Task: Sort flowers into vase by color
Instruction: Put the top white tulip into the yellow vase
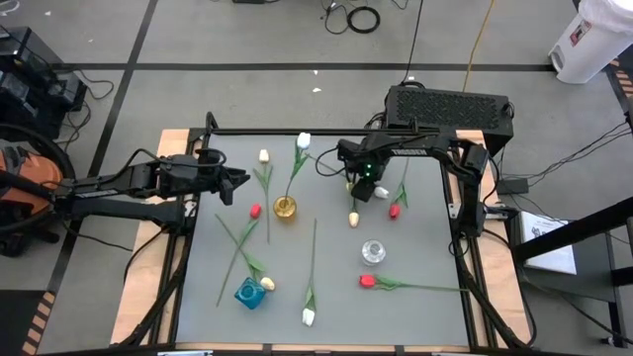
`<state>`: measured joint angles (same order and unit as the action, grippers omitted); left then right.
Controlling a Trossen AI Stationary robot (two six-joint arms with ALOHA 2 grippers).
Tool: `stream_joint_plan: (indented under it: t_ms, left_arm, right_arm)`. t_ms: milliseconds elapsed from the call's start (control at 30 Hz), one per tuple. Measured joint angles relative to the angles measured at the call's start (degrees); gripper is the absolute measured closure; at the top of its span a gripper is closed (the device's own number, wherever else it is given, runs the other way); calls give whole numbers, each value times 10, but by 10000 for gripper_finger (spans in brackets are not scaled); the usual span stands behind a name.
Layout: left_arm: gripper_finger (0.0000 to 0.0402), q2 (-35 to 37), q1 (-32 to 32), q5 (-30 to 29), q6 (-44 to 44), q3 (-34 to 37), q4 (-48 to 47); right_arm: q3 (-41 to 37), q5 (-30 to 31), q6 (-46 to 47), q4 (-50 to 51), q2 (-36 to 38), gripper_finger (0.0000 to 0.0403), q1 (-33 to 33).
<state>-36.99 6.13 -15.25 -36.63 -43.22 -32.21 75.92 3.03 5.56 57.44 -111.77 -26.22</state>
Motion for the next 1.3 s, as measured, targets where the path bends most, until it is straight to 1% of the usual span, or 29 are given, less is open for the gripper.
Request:
stream_joint_plan:
  t_ms: [267, 433, 567, 667, 900, 967, 1067, 1300]
  left_arm:
    - [265, 0, 0, 0, 0, 0, 0]
    - [265, 0, 0, 0, 0, 0, 0]
    - [265, 0, 0, 0, -1, 0, 0]
    - [265, 0, 0, 0, -1, 0, 0]
    - [265, 0, 0, 0, -1, 0, 1]
    - [265, 0, 0, 0, -1, 0, 1]
    - [265, 0, 0, 0, -1, 0, 1]
    - [265, 0, 0, 0, -1, 0, 1]
  right_arm:
    - [0, -2, 23, 12, 0, 262, 2]
    - [0, -2, 18, 2, -9, 261, 4]
    - [-1, 0, 26, 21, -23, 261, 10]
    - [0, 14, 26, 15, -25, 261, 14]
    - [0, 10, 24, 9, -25, 263, 14]
    - [0, 0, 23, 9, -25, 271, 14]
    - [0, -5, 23, 9, -25, 297, 14]
    - [0, -32, 23, 14, -25, 384, 14]
